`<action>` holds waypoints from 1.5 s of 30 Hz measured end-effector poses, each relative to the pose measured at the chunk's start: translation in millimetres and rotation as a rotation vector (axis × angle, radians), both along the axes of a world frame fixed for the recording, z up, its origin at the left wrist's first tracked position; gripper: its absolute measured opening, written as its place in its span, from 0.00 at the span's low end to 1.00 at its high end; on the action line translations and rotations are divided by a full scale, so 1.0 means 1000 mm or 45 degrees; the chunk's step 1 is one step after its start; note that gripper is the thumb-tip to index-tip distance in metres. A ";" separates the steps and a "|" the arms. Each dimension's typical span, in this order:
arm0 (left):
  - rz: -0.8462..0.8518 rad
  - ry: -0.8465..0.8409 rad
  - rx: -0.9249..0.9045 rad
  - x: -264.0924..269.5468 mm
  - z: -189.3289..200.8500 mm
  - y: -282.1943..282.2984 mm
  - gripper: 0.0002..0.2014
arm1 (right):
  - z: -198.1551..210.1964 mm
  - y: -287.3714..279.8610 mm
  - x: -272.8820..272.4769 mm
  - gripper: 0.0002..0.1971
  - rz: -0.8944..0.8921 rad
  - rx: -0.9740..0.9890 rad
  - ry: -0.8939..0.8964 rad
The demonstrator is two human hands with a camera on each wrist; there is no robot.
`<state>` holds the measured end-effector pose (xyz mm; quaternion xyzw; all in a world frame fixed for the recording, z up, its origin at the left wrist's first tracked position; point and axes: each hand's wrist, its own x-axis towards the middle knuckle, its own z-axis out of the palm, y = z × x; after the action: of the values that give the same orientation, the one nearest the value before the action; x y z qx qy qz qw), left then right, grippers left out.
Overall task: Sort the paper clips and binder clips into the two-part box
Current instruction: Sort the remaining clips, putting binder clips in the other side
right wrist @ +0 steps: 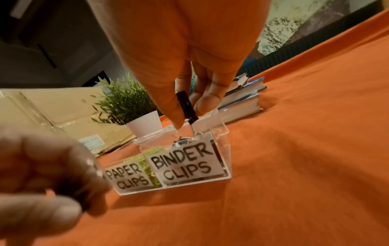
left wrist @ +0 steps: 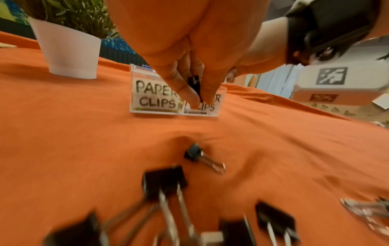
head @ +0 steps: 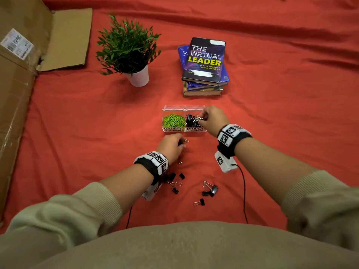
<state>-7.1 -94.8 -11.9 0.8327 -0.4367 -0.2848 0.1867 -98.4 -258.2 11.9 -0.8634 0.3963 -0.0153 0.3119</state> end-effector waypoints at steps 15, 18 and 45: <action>-0.239 -0.285 0.059 0.032 0.024 -0.088 0.13 | -0.004 0.037 -0.061 0.09 0.335 0.195 0.218; -0.337 -0.351 0.090 0.031 0.016 -0.084 0.14 | -0.005 0.061 -0.082 0.12 0.570 0.311 0.426; -0.490 -0.147 0.094 0.009 -0.017 0.048 0.07 | -0.032 0.087 -0.106 0.12 0.288 0.466 0.034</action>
<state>2.2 -46.4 -28.7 0.7551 -0.5870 -0.2827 0.0728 -204.3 -170.7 -20.3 -0.8315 0.2971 0.1032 0.4579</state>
